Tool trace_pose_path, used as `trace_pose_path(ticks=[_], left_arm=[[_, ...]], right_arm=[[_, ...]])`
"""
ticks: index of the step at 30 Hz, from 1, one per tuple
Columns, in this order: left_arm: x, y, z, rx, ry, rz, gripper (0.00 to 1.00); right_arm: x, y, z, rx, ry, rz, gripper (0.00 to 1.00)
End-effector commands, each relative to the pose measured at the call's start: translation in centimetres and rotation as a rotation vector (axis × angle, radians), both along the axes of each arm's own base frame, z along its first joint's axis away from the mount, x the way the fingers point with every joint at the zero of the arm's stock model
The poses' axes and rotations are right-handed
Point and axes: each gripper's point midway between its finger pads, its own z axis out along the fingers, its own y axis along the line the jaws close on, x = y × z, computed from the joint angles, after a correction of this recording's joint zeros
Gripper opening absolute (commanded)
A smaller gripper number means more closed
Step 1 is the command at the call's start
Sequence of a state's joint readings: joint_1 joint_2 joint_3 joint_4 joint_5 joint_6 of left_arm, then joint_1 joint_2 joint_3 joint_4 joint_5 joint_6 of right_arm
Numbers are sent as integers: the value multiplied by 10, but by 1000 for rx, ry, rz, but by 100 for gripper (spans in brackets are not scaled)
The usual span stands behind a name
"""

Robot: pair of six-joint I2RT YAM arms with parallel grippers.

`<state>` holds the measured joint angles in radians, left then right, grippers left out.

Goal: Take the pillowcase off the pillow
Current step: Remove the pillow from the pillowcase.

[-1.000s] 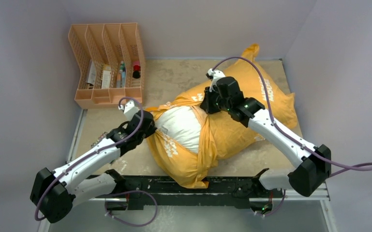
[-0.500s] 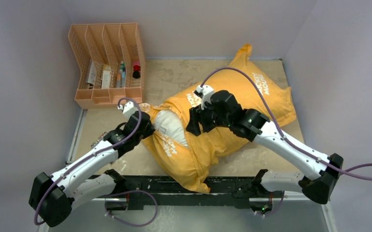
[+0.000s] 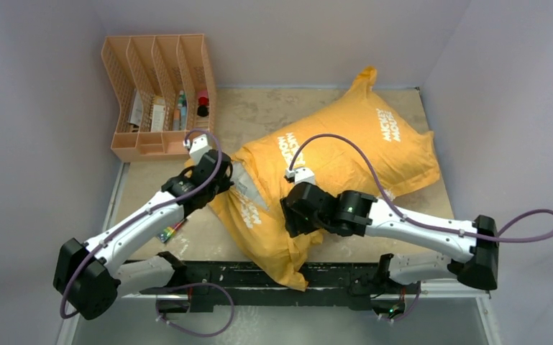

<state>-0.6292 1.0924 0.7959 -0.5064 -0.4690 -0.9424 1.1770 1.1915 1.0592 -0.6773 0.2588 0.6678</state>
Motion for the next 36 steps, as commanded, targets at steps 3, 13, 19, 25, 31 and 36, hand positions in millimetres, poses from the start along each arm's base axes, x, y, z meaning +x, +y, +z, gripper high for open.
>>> trace_pose_path(ticks=[3, 13, 19, 25, 31, 36], left_arm=[[44, 52, 29, 119, -29, 96, 0], [66, 94, 35, -162, 6, -16, 0], [27, 62, 51, -265, -28, -185, 59], [-37, 37, 51, -319, 38, -226, 68], [-78, 6, 45, -441, 32, -221, 69], [-90, -6, 38, -477, 38, -250, 70]], right_arm=[[47, -69, 15, -162, -215, -447, 9], [76, -37, 22, 216, -109, -269, 0], [81, -7, 2, 254, -23, -258, 0], [90, 8, -5, 275, -18, -252, 0], [99, 18, -7, 262, -22, -240, 0], [104, 23, -5, 255, -29, -231, 0]])
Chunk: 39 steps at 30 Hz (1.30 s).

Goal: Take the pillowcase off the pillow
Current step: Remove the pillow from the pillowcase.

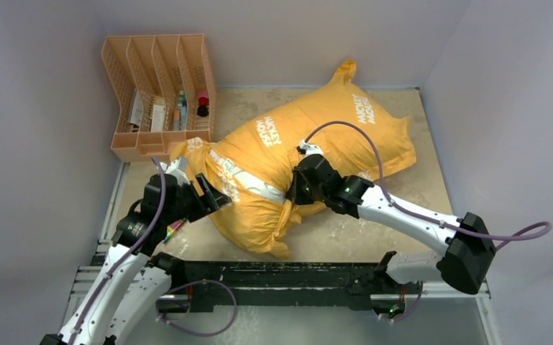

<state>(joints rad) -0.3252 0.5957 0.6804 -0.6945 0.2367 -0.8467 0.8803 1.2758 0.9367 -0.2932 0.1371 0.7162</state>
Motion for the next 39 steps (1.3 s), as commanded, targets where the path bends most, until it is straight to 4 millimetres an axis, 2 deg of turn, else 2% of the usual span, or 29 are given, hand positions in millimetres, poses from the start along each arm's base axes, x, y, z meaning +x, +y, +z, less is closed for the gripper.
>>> trace_pose_path(ticks=[1, 4, 8, 11, 12, 13, 15, 16, 19, 21, 23, 25, 28, 33, 36, 39], left_arm=[[-1, -9, -5, -64, 33, 42, 70], [3, -14, -9, -42, 44, 38, 70], [6, -25, -27, 59, 80, 28, 70], [14, -49, -18, 38, 22, 13, 69], [15, -54, -18, 48, 14, 12, 64], [16, -58, -21, 67, 16, 15, 52], [15, -63, -30, 108, 24, 27, 13], [11, -63, -35, 125, 28, 33, 0], [-4, -55, -61, 169, 60, 73, 0], [-25, -57, -98, 154, 117, 56, 0], [-47, -52, -131, 167, 189, 63, 0], [-62, -38, -148, 244, 202, 87, 0], [-69, -28, -149, 318, 179, 92, 0], [-60, -22, -134, 438, 143, 102, 0], [-48, -33, -118, 427, 88, 113, 0], [-42, -46, -111, 374, 57, 110, 0]], right_arm=[[12, 13, 15, 26, -44, 18, 0], [13, 13, 14, 18, -39, 19, 0], [15, 8, 10, -5, -40, 0, 0], [15, 3, 11, -25, -42, -16, 0], [15, 2, 11, -29, -42, -19, 0], [14, 0, 11, -32, -44, -22, 0], [12, -7, 9, -53, -38, -35, 0], [11, -12, 7, -77, -34, -41, 0], [30, -44, 9, -214, -92, -85, 0], [45, -69, 11, -299, -68, -104, 0], [59, -92, 21, -380, -87, -157, 0], [67, -107, 37, -398, -134, -205, 0], [69, -114, 47, -364, -160, -233, 0], [49, -99, 41, -284, -74, -152, 0], [28, -78, 37, -177, -32, -21, 0], [15, -66, 47, -78, -31, 26, 0]])
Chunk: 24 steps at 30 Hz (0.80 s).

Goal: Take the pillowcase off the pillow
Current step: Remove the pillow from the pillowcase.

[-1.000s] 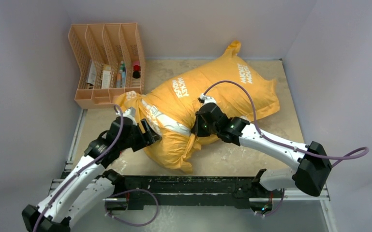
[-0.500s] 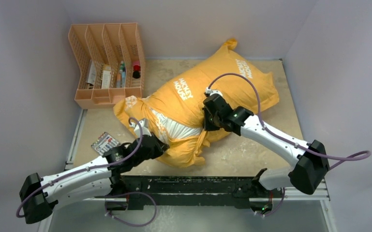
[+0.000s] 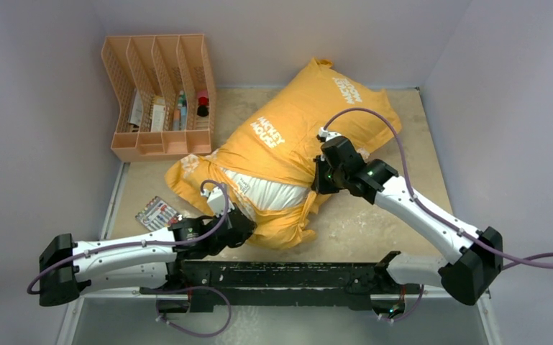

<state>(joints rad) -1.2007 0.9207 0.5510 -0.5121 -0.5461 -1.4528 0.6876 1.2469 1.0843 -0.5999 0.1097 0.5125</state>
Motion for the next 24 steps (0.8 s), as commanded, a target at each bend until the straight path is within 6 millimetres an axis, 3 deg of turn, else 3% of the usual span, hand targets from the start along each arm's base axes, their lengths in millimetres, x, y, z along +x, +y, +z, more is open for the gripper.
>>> trace_pose_path(ticks=[1, 4, 9, 14, 18, 20, 23, 24], left_arm=[[-3, 36, -25, 208, -2, -3, 0], [-1, 27, -22, 159, -16, -18, 0], [4, 23, -13, 120, -54, -11, 0], [6, 22, -9, 81, -77, -3, 0], [6, 24, -6, 82, -82, 0, 0], [6, 25, -5, 82, -84, 1, 0], [4, 27, -9, 80, -77, 1, 0], [4, 27, -11, 78, -73, 0, 0]], right_arm=[[-8, 9, 31, 133, -57, 62, 2], [-19, 17, 51, 214, -63, 111, 13], [-26, 28, 84, 334, -94, 129, 22], [-41, 52, 103, 438, -75, 225, 41], [-55, 85, 95, 409, -65, 282, 41], [-55, 101, 79, 350, -39, 268, 41], [-59, 115, 59, 215, -62, 215, 50], [-56, 115, 52, 167, -96, 164, 59]])
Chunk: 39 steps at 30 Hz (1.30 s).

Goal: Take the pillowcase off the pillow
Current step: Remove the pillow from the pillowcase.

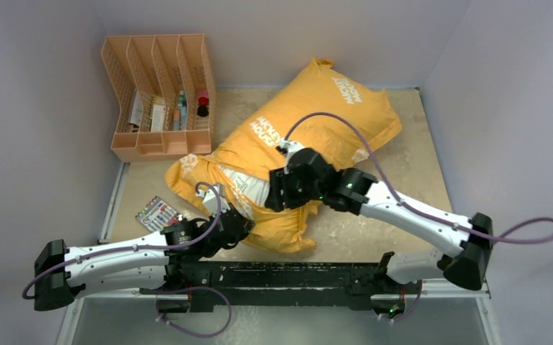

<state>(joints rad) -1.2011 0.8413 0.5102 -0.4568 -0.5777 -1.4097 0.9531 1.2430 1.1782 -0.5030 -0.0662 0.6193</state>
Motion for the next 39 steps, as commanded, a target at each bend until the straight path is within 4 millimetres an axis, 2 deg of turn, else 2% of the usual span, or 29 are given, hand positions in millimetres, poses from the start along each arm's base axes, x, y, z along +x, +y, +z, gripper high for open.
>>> trace_pose_path(ticks=[1, 4, 7, 10, 12, 14, 16, 18, 19, 21, 22, 24, 25, 26, 27, 29, 31, 35, 37, 39], left_arm=[[-2, 23, -24, 124, 0, 5, 0], [-4, 21, -27, 124, 7, -12, 0], [-7, 19, -29, 133, 14, -40, 0], [-10, 21, -37, 145, 32, -42, 0], [-11, 22, -42, 143, 39, -45, 0], [-13, 22, -46, 135, 43, -46, 0], [-14, 22, -50, 126, 47, -53, 0], [-18, 20, -55, 123, 60, -72, 0], [-20, 18, -58, 119, 67, -87, 0], [-24, 15, -64, 115, 80, -118, 0], [-25, 15, -67, 118, 84, -121, 0], [-25, 14, -68, 123, 84, -125, 0], [-24, 14, -67, 123, 82, -123, 0], [-24, 13, -65, 118, 79, -120, 0], [-23, 14, -63, 117, 79, -116, 0], [-24, 16, -62, 114, 77, -111, 0], [-24, 21, -66, 130, 79, -103, 0], [-29, 32, -83, 209, 109, -115, 0], [-33, 32, -90, 227, 136, -131, 0], [-39, 28, -96, 221, 152, -166, 0]], right_arm=[[19, 7, -13, -127, -123, -234, 67], [32, 5, -38, -115, -107, -390, 76], [43, 15, -38, -52, -130, -433, 78], [50, 14, -41, -24, -123, -511, 81], [51, 12, -39, -12, -111, -546, 82], [47, 13, -48, -3, -70, -559, 82], [51, -1, -74, -19, -32, -697, 83], [50, -23, -112, -44, 72, -923, 82], [50, -26, -125, -63, 96, -972, 82], [54, -14, -140, -91, 112, -968, 82], [56, -6, -143, -109, 124, -952, 78], [63, 20, -144, -154, 106, -828, 57], [67, 32, -141, -177, 104, -756, 41], [70, 41, -139, -207, 108, -678, 8], [72, 46, -136, -236, 131, -631, 0], [80, 41, -126, -284, 115, -647, 0], [88, 33, -104, -277, 53, -665, 0], [104, 28, -37, -125, -104, -638, 0], [120, 20, 2, -27, -172, -635, 0], [140, 4, 27, 68, -199, -659, 0]])
